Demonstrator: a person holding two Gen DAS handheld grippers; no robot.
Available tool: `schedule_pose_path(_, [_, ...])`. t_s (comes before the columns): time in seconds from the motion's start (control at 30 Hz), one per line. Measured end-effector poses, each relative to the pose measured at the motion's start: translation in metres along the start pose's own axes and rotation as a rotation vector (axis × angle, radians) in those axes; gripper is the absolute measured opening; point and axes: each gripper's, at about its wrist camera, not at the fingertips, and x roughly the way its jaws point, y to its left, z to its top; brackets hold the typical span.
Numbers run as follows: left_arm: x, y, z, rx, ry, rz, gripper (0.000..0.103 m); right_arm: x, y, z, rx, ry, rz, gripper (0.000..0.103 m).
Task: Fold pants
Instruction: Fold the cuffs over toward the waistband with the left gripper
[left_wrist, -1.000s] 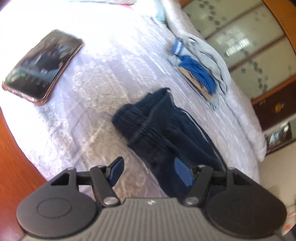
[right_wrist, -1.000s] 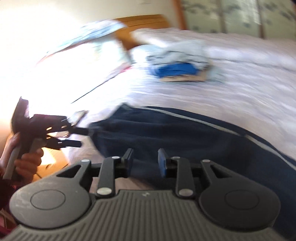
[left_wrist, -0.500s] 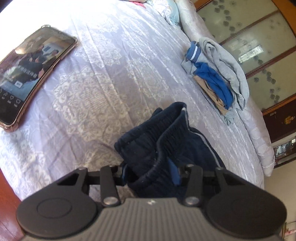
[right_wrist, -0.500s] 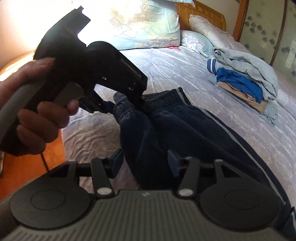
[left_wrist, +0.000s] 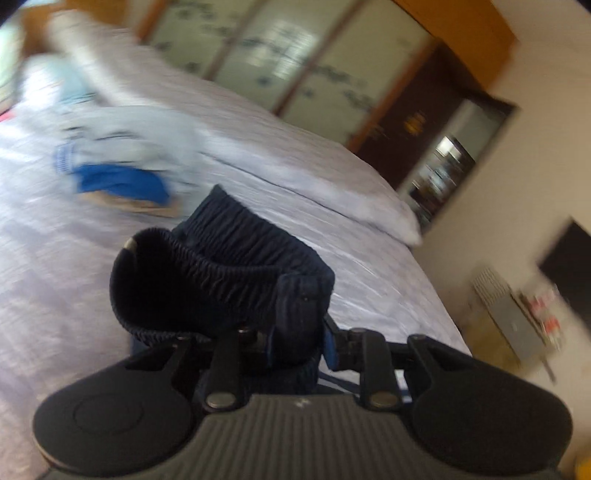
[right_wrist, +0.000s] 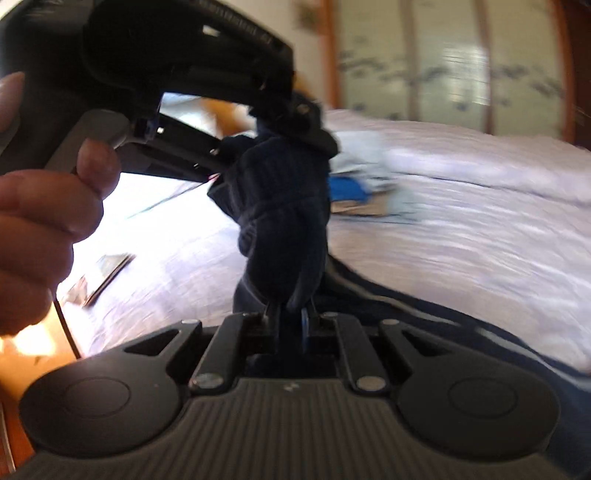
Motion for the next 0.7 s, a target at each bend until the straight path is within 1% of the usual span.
schedule_pose_path(0.1, [0.039,-0.061,-0.009,0.111,0.083,-0.074,0.022,-0.034,-0.040,-0.005,0.127,-0.018,-0.062,0.012])
schedule_pose_path(0.17, [0.064,-0.101,-0.023,0.182,0.144,-0.134,0.021,-0.057,-0.064,-0.014,0.193,-0.030,-0.103,0.012])
schedule_pose_path(0.27, [0.106,-0.149,-0.050,0.261,0.255,-0.213,0.021,-0.089,-0.097,-0.033,0.280,-0.039,-0.180,0.012])
schedule_pose_path(0.33, [0.134,-0.176,-0.074,0.343,0.321,-0.251,0.022,-0.101,-0.122,-0.047,0.360,-0.024,-0.229,0.012])
schedule_pose_path(0.37, [0.146,-0.185,-0.085,0.381,0.350,-0.250,0.025,-0.103,-0.136,-0.054,0.413,0.003,-0.249,0.014])
schedule_pose_path(0.4, [0.156,-0.189,-0.094,0.399,0.382,-0.233,0.026,-0.102,-0.151,-0.062,0.477,0.048,-0.264,0.018])
schedule_pose_path(0.43, [0.160,-0.192,-0.101,0.406,0.417,-0.207,0.026,-0.102,-0.168,-0.071,0.576,0.081,-0.250,0.020])
schedule_pose_path(0.47, [0.161,-0.190,-0.102,0.403,0.432,-0.204,0.026,-0.103,-0.186,-0.082,0.684,0.113,-0.214,0.026])
schedule_pose_path(0.5, [0.156,-0.185,-0.100,0.390,0.426,-0.228,0.026,-0.106,-0.201,-0.093,0.780,0.124,-0.169,0.027])
schedule_pose_path(0.53, [0.145,-0.176,-0.094,0.371,0.404,-0.251,0.028,-0.113,-0.214,-0.103,0.850,0.116,-0.125,0.027])
schedule_pose_path(0.57, [0.130,-0.165,-0.087,0.355,0.370,-0.263,0.031,-0.120,-0.223,-0.110,0.894,0.106,-0.094,0.027])
schedule_pose_path(0.6, [0.115,-0.153,-0.080,0.338,0.334,-0.271,0.033,-0.130,-0.229,-0.114,0.912,0.094,-0.078,0.027])
schedule_pose_path(0.63, [0.100,-0.139,-0.073,0.317,0.296,-0.276,0.039,-0.141,-0.233,-0.118,0.915,0.072,-0.070,0.029])
schedule_pose_path(0.67, [0.084,-0.126,-0.069,0.295,0.254,-0.264,0.047,-0.152,-0.237,-0.120,0.910,0.045,-0.068,0.034])
schedule_pose_path(0.7, [0.070,-0.112,-0.064,0.271,0.216,-0.229,0.050,-0.165,-0.239,-0.125,0.906,0.016,-0.078,0.040])
